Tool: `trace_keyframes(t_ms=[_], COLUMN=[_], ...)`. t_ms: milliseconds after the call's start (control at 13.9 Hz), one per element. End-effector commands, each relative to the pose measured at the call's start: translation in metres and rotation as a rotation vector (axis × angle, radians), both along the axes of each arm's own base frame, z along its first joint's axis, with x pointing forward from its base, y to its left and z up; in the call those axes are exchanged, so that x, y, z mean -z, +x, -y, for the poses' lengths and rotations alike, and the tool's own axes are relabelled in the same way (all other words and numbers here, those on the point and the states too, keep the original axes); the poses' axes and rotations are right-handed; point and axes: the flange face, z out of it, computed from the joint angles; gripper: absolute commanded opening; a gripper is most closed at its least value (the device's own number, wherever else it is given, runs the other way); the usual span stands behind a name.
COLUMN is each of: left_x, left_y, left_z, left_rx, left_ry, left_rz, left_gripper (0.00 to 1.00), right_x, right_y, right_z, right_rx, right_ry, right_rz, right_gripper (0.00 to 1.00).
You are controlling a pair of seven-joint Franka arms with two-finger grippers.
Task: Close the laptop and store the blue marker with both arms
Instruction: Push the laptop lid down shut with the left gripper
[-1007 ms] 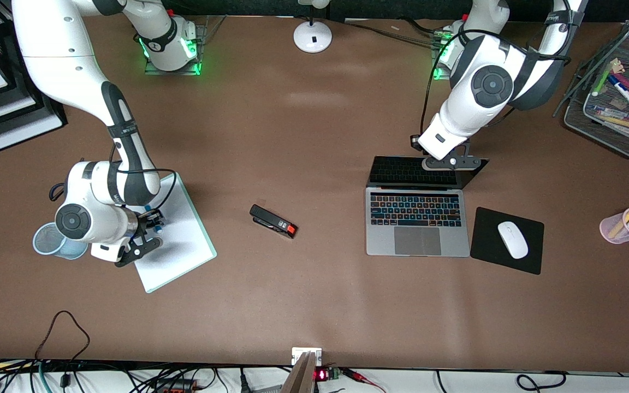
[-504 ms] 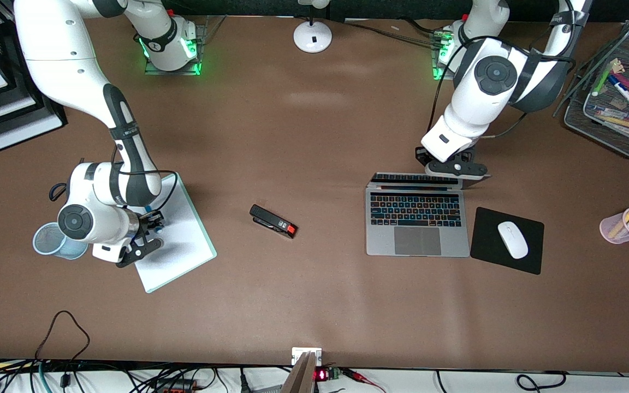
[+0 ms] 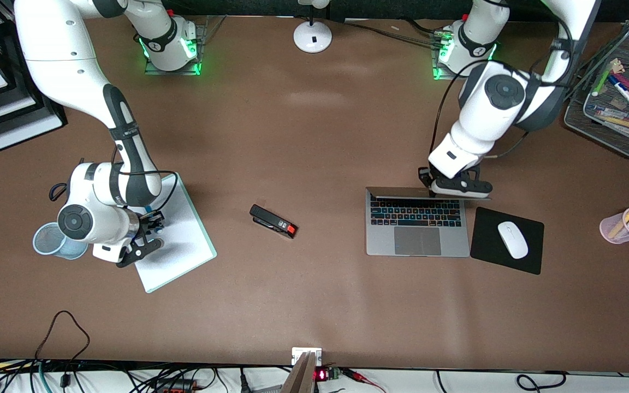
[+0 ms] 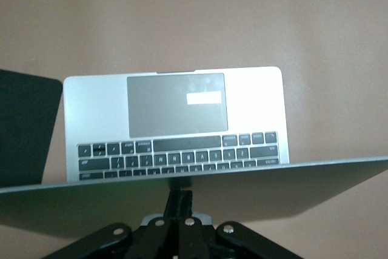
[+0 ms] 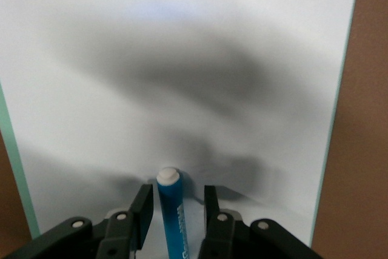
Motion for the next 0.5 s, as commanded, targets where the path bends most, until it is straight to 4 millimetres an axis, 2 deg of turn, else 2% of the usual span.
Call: trace_keyframes(t_ms=[0,216,432], left_x=[0.013,0.026,0.043], left_y=[0.011,0.031,0.040], left_z=[-0.001,-0.008,-0.009], left_rx=[0.032,0.065,0.062], left_ry=[-0.006,0.022,0.003], left_rz=[0.033,0.061,0.069], left_gripper=[0.00,0.00,0.00], right_x=[0.003,0.003,0.003], right_y=[0.001,0.001,0.001], right_z=[-0.001,-0.001,-0.001], right_rx=[0.002,0.003,0.003], right_ry=[0.017,0.018,0.018], right_rz=[0.002,0.002,0.003], right_gripper=[0.37,0.33,0.28])
